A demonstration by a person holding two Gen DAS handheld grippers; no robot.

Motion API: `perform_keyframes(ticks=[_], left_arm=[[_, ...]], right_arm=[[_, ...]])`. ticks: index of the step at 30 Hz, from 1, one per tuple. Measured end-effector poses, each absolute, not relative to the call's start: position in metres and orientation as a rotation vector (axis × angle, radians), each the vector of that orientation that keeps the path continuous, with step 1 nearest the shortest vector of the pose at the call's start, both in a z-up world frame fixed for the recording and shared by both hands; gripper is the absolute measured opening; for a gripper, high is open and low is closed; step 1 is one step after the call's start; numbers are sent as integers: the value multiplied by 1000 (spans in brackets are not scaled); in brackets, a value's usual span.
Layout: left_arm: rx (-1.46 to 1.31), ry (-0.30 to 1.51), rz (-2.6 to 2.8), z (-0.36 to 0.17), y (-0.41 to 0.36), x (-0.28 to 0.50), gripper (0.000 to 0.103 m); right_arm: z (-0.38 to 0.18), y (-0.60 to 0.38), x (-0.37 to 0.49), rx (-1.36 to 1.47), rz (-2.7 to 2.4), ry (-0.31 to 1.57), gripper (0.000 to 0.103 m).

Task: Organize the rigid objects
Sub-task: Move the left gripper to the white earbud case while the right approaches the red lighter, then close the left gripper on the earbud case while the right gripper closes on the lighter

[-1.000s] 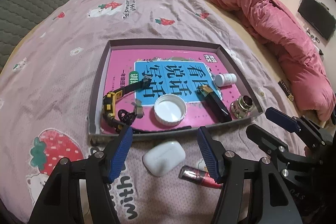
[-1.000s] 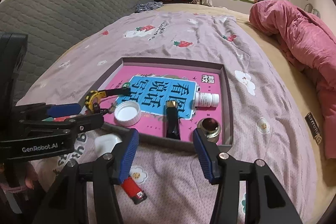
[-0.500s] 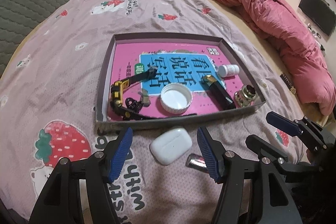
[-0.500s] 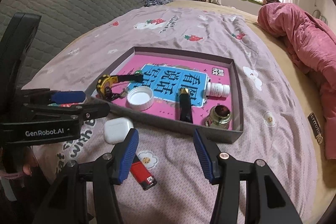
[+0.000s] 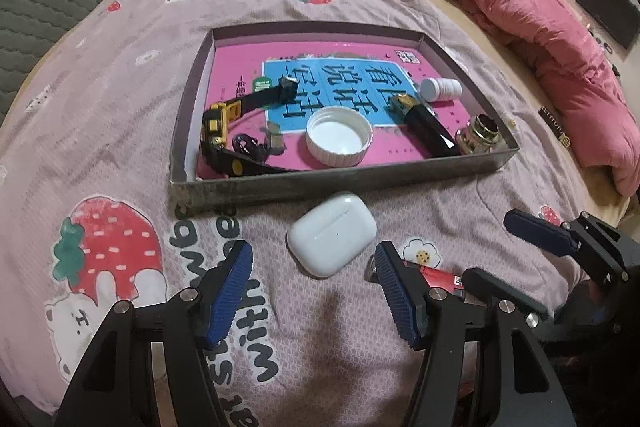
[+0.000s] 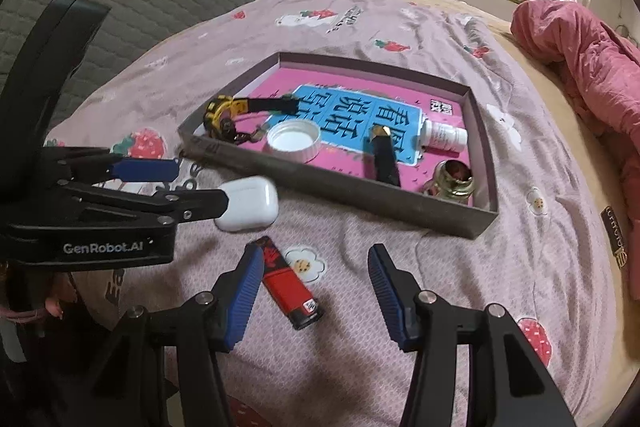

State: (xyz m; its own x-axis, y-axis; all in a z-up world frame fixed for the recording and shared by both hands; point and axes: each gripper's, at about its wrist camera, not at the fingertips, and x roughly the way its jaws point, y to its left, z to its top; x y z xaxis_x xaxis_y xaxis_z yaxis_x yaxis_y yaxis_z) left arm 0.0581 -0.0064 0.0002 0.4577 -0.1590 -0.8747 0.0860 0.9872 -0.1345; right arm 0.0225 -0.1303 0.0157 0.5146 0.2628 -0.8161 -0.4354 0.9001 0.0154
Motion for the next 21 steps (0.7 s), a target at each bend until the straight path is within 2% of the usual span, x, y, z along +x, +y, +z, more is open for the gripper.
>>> perform_keyframes(ticks=[21], left_arm=[[181,1124,-255,-44,-31,77,65]], right_arm=[[-21,-117,24,-258,461,1020,54]])
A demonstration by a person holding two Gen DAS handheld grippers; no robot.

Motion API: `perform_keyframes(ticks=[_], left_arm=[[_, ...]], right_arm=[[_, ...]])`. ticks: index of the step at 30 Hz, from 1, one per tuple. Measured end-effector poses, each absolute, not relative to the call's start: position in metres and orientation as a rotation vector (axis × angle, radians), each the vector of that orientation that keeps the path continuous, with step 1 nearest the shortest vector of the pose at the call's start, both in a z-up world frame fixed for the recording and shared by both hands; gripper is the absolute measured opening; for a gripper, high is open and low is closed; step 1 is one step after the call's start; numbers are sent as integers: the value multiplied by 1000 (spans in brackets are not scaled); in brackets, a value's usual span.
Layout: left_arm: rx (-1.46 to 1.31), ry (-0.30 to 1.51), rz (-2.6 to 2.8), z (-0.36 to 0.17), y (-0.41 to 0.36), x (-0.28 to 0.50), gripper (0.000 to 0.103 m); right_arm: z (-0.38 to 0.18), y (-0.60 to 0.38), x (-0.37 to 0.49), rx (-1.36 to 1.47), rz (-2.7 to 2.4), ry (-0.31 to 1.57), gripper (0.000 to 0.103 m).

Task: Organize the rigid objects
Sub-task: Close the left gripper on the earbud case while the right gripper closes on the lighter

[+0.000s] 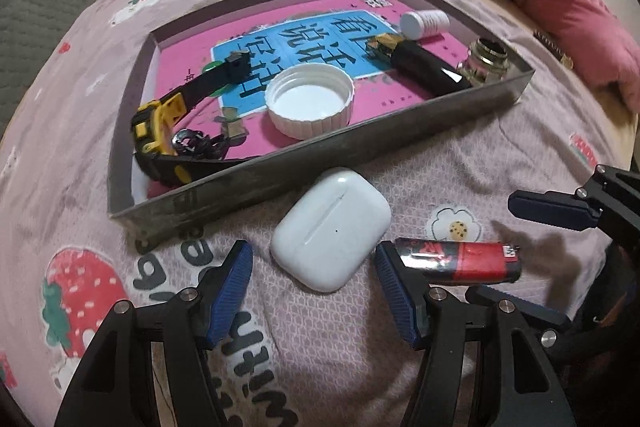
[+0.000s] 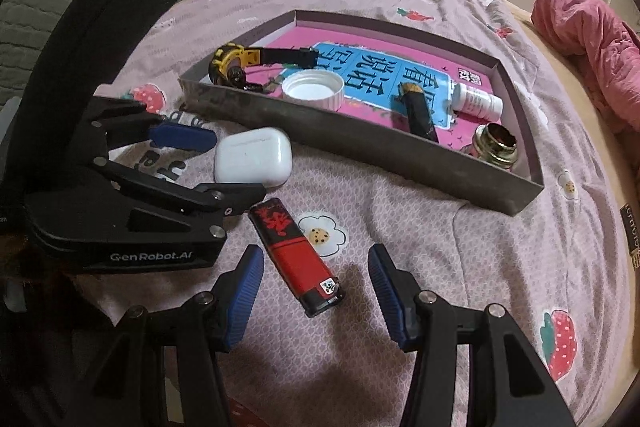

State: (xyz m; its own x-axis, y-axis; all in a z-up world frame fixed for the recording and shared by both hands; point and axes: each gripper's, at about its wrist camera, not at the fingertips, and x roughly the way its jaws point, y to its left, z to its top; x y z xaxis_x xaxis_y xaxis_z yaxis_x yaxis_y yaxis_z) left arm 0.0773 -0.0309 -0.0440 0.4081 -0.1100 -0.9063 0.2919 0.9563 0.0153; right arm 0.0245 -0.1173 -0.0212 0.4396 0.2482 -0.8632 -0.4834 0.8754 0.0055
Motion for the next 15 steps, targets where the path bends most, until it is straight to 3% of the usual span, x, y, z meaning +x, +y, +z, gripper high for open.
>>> perform_keyframes(ticks=[15], left_arm=[[151,1160,-333,-54,-30,95,67]], right_arm=[[-48,-104,49,-358,535,1042,54]])
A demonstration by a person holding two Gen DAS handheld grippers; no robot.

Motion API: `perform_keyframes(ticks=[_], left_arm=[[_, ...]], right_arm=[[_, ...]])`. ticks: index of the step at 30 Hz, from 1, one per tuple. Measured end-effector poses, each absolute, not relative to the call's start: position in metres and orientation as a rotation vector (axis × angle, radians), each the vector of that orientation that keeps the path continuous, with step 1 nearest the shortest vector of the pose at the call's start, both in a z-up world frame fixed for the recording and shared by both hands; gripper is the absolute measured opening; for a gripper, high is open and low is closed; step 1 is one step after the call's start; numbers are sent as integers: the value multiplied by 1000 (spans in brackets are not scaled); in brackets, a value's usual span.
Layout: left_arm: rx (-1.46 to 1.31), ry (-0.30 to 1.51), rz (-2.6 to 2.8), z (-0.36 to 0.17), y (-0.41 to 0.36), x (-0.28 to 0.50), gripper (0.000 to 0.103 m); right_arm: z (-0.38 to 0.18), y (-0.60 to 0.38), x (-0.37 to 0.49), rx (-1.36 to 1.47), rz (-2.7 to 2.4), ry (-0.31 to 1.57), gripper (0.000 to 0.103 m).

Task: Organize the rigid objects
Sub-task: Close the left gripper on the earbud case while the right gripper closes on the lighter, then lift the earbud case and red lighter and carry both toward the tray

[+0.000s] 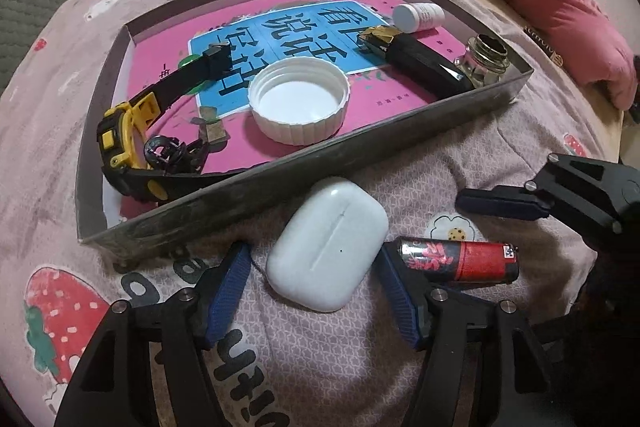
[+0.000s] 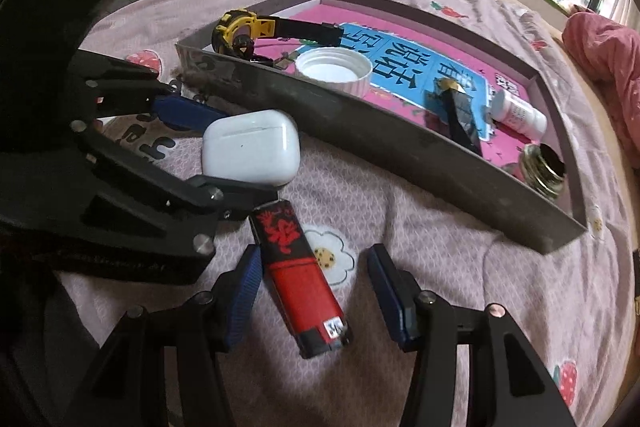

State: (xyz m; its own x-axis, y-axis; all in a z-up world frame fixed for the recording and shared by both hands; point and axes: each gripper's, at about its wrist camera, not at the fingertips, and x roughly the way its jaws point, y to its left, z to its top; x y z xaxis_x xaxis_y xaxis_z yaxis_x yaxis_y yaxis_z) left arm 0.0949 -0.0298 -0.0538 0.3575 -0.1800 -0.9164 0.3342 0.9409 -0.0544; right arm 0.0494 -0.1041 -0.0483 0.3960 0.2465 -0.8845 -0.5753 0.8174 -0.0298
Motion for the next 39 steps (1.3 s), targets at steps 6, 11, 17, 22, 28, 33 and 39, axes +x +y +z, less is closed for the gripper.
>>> perform_keyframes(ticks=[6,11,17,22,28,33,39], left_arm=[[137,1157,-315,-54,-31,95,67],[138,1153,-284,-55,-33,94,67],[135,1132,-219,-57,-39,90,65],[109,1115,-210,-55,-41,85,55],[-10,1113,-223,-46,-30,79,51],[-58,1105,-242,-36,-30,70,48],[-58,1097,-232,-28,-30,70,35]], right_arm=[[-48,-114,49,-328,540,1053,37],[-45,-118,44,-348,515,1053,25],[-40,-133,45,-275,458,1058,23],[-34,-148,46,-182,425,1052,23],[-26,-154,46,-117,433,1026,23],[-16,-154,43,-81,454,1001,23],[-6,-156,43,-66,441,972,23]])
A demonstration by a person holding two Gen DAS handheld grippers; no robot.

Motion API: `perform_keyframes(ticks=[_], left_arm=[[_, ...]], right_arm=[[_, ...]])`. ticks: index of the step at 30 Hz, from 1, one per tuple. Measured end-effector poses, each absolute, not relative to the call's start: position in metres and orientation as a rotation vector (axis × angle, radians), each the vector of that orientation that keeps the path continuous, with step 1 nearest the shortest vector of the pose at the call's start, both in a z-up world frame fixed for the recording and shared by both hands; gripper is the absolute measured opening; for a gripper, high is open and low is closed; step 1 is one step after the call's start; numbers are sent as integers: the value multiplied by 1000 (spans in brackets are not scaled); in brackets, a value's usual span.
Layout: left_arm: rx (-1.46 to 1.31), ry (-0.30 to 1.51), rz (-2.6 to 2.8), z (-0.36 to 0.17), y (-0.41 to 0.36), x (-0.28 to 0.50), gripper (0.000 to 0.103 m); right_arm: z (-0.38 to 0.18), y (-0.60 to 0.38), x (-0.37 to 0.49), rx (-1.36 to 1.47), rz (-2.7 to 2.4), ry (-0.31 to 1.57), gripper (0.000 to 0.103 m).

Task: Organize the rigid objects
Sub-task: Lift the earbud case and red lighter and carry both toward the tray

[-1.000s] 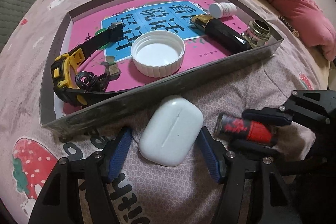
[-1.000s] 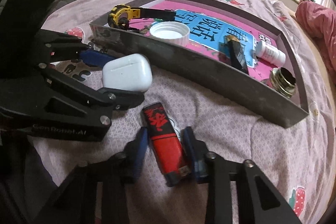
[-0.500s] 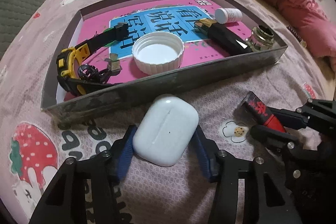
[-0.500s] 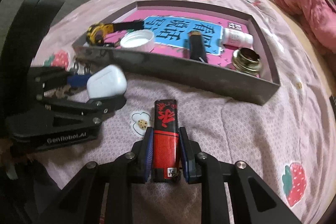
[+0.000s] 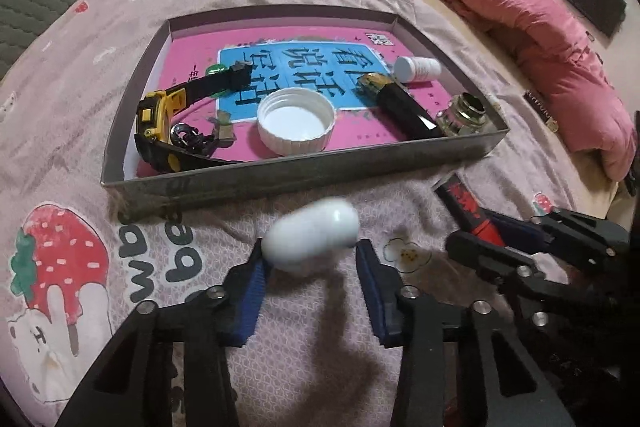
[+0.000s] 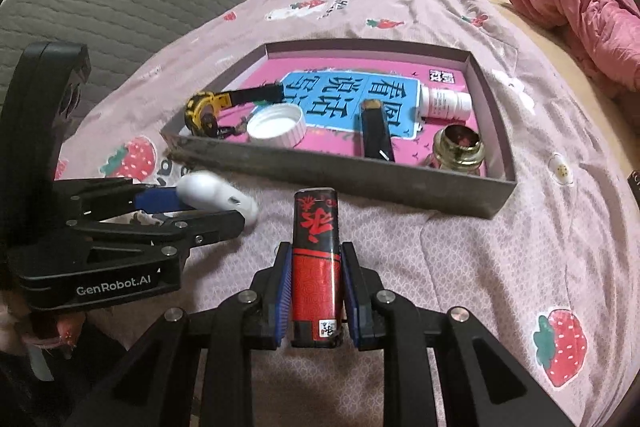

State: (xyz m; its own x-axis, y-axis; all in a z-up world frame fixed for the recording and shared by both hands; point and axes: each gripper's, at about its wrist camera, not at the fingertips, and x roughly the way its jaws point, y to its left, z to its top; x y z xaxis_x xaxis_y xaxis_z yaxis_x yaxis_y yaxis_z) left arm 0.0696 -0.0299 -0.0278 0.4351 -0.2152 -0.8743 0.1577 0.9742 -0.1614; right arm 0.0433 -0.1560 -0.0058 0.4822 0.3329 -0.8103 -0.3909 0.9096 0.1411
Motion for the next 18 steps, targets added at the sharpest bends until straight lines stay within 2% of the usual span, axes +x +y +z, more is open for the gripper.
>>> perform_keyframes(ticks=[6,8,10,18], left_arm=[[-114,1122,-240,-40,-22,77,33],[-149,1114,-248,-41,-20,77,36],[-201,1119,-253,-44,-16,81,45],[-233,1099,-262,-44,-19,93,45]], right_arm=[[-9,-158,43,-58,436,984,23],[-10,-159,43,-49,436,986,23],[-10,-160,44,-36,437,987,23],[-12,-163,46,-14,431,997,23]])
